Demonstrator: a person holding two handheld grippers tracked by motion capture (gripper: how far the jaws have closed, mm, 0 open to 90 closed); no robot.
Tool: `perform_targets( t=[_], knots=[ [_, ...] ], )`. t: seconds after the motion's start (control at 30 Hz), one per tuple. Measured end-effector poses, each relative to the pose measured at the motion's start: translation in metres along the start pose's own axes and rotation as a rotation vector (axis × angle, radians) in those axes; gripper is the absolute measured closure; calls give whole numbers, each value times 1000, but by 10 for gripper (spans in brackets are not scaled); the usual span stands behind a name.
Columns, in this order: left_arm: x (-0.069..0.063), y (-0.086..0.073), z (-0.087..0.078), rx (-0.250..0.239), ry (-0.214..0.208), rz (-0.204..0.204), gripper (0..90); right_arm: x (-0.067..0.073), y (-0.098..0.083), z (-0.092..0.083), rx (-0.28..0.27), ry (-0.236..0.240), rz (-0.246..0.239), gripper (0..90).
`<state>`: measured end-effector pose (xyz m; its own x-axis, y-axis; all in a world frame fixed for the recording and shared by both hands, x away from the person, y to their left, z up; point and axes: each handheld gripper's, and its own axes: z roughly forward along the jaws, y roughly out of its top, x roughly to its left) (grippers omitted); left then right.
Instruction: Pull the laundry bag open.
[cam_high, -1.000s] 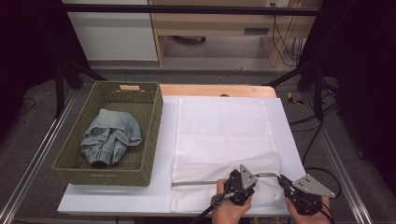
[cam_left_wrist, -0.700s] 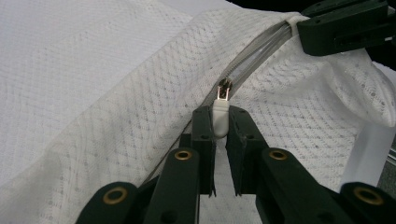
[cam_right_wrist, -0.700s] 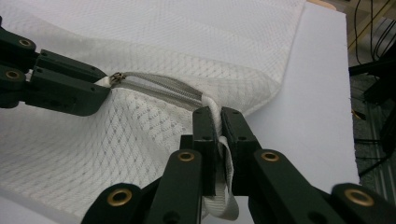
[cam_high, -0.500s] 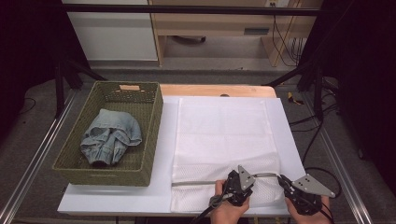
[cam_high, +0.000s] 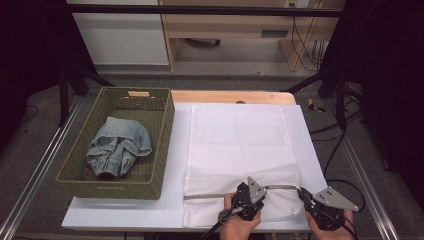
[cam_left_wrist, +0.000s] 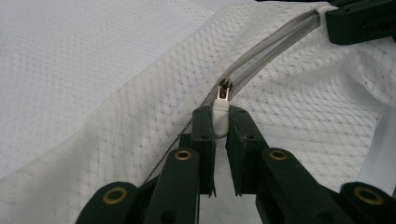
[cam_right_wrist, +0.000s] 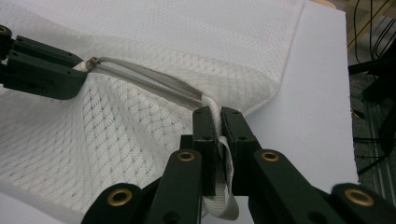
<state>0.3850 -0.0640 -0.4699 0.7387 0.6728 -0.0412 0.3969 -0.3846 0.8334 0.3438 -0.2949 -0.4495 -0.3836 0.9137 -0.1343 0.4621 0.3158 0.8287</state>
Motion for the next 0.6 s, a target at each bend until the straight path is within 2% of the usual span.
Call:
perform_targets(
  t=[0.6],
  knots=[
    [13, -8, -14, -6, 19, -24, 817, 0, 0, 2, 9, 10, 6, 852]
  ],
)
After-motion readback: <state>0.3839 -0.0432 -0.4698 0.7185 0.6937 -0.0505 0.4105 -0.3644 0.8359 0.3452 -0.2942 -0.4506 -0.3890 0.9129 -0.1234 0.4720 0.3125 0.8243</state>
